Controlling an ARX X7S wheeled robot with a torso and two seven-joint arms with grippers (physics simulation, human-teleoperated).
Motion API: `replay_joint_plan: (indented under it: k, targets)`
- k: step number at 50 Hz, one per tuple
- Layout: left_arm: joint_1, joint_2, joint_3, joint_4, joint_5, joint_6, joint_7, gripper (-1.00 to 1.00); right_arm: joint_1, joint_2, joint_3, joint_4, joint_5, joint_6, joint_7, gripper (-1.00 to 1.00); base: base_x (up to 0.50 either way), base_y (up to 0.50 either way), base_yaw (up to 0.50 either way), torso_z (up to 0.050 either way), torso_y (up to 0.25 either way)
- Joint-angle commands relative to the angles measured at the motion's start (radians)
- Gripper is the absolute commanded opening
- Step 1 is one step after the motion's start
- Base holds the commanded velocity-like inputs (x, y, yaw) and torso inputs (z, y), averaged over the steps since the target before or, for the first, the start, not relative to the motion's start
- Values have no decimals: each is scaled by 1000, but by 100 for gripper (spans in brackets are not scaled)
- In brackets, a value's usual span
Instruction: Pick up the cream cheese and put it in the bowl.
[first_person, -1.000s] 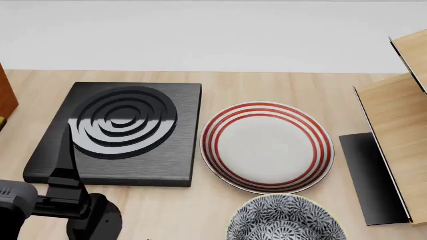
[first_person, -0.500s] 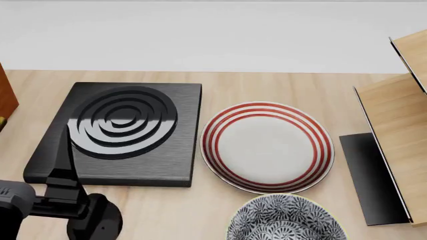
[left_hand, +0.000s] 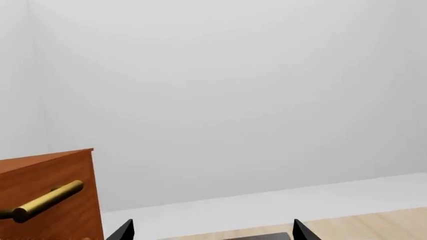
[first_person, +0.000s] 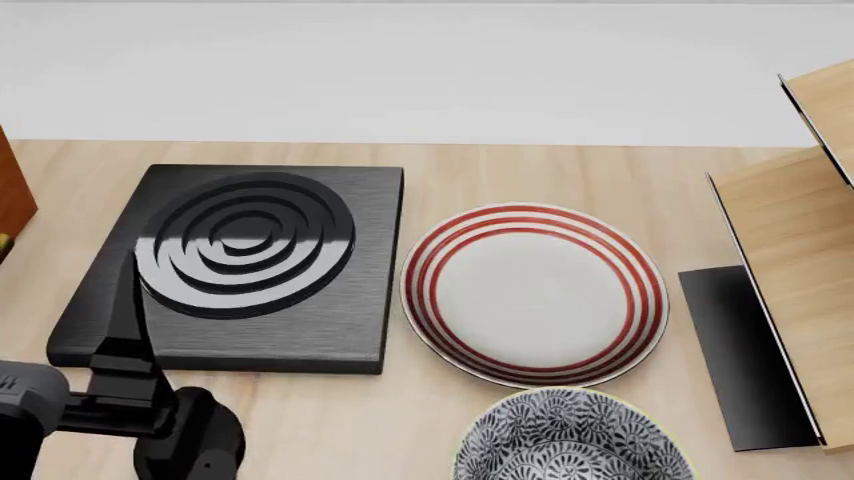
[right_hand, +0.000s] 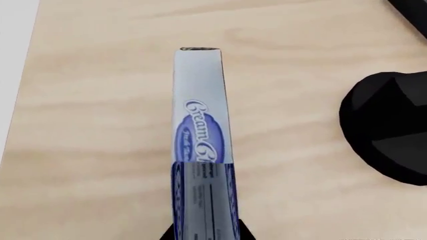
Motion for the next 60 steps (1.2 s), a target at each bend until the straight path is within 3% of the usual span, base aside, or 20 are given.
replay_joint_plan:
  k: [1, 60]
  targets:
    - [1, -3, 0, 0, -4, 3, -2, 100, 1, -4, -7, 12, 0, -5, -2, -100, 0, 0, 0, 0, 0]
    - [1, -19, -1, 42, -24, -13, -29, 100, 48, 35, 72, -102, 46, 48, 70, -100, 0, 0, 0, 0, 0]
